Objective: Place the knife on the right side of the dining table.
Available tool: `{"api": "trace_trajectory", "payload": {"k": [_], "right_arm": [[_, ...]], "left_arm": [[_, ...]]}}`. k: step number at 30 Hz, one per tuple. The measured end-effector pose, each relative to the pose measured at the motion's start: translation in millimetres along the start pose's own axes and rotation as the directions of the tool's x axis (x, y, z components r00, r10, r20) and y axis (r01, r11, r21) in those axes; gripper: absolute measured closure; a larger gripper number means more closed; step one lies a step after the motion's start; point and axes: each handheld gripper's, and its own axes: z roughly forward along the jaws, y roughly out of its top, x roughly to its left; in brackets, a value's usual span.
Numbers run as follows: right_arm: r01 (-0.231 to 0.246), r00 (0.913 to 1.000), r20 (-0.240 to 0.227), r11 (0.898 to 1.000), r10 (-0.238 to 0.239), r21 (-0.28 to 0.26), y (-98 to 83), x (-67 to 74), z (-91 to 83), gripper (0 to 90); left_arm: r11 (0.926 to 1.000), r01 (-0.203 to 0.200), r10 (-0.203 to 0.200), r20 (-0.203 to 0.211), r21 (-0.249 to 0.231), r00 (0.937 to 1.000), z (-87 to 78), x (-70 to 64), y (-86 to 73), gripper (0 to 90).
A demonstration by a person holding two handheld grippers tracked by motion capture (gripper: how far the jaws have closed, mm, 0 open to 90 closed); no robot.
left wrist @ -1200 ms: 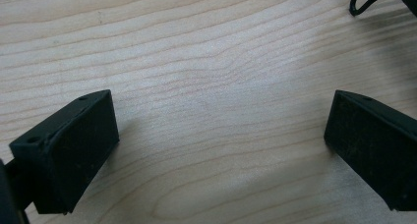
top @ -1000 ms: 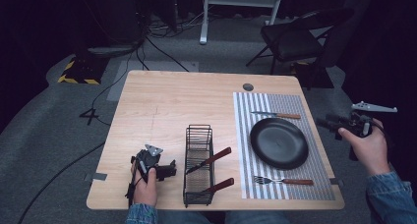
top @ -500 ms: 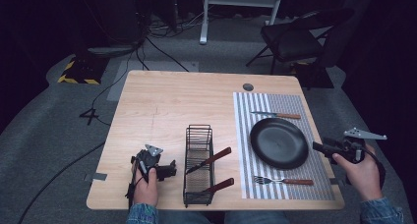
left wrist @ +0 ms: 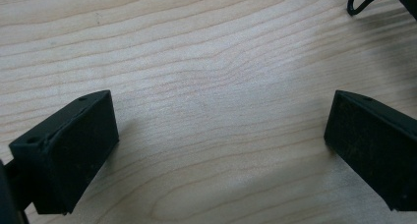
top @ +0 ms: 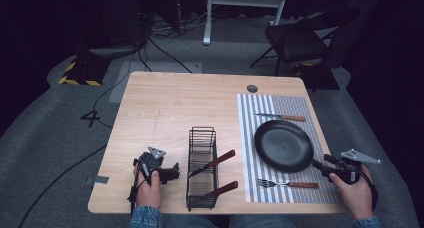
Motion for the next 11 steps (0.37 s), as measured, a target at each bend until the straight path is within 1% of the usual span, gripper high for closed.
{"api": "trace_trajectory", "payload": {"k": [2,3,4,6,7,9,10,11], "right_arm": [[0.002,1.0000,0.002,1.000,-0.002,0.006,-1.9,0.3,1.3,35.6],[0.002,0.9999,0.011,1.000,-0.002,0.009,-3.4,0.7,1.8,35.0],[0.012,0.9997,0.023,1.000,-0.012,0.008,-5.0,0.2,2.2,34.4],[0.005,0.9996,0.029,1.000,-0.006,0.022,-7.3,-1.2,3.2,32.3],[0.024,0.9993,0.026,0.998,-0.026,0.059,-7.9,-2.1,4.1,31.6],[0.057,0.9975,0.038,0.996,-0.060,0.069,-7.8,0.5,5.2,30.2],[0.057,0.9975,0.038,0.996,-0.060,0.069,-7.8,0.5,5.2,30.2],[0.084,0.9949,0.050,0.993,-0.088,0.080,-7.7,3.0,5.9,29.3]], "left_arm": [[1.0000,0.000,0.000,0.000,0.000,1.0000,0.0,0.0,0.0,0.0],[1.0000,0.001,-0.001,0.001,0.000,1.0000,0.0,-0.1,0.0,0.0],[1.0000,0.000,0.000,0.000,0.000,1.0000,0.0,0.0,0.0,0.0],[1.0000,0.001,-0.001,0.001,0.000,1.0000,0.0,-0.1,0.0,0.0],[1.0000,0.000,0.000,0.001,0.000,1.0000,0.0,-0.1,0.0,0.0],[1.0000,0.001,-0.001,0.001,0.000,1.0000,0.0,-0.1,-0.1,0.0],[1.0000,0.000,0.000,0.001,0.000,1.0000,0.0,-0.1,0.0,0.0],[1.0000,0.000,0.000,0.001,0.000,1.0000,0.0,-0.1,-0.1,0.0]]}}
